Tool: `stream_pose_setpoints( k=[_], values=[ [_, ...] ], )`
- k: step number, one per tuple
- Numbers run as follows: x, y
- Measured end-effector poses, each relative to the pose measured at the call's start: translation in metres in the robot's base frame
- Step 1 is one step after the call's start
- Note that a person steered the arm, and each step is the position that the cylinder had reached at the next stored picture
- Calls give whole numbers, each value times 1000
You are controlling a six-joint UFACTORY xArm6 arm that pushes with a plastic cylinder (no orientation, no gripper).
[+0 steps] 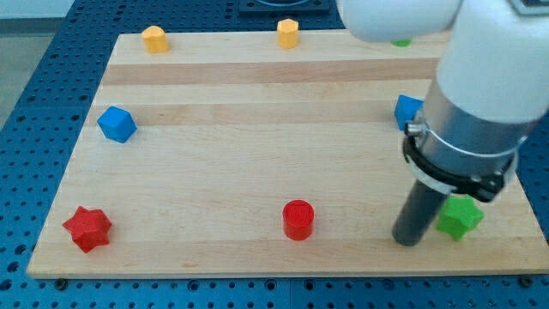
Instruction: Push the red circle close to the green star
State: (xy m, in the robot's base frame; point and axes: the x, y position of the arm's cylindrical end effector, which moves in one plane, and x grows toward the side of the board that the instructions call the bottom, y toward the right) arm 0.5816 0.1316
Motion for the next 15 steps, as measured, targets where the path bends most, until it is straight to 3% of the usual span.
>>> stream_pose_setpoints(
  k=[2,3,4,6,7,8,11,12,14,15],
  values=[
    [3,-23],
    [36,-46],
    [36,-72],
    [27,-228],
    [-4,-248],
    [-19,-221],
    [-7,-95],
    [-7,-77],
    [-18,-109],
    [-24,-60]
  ],
)
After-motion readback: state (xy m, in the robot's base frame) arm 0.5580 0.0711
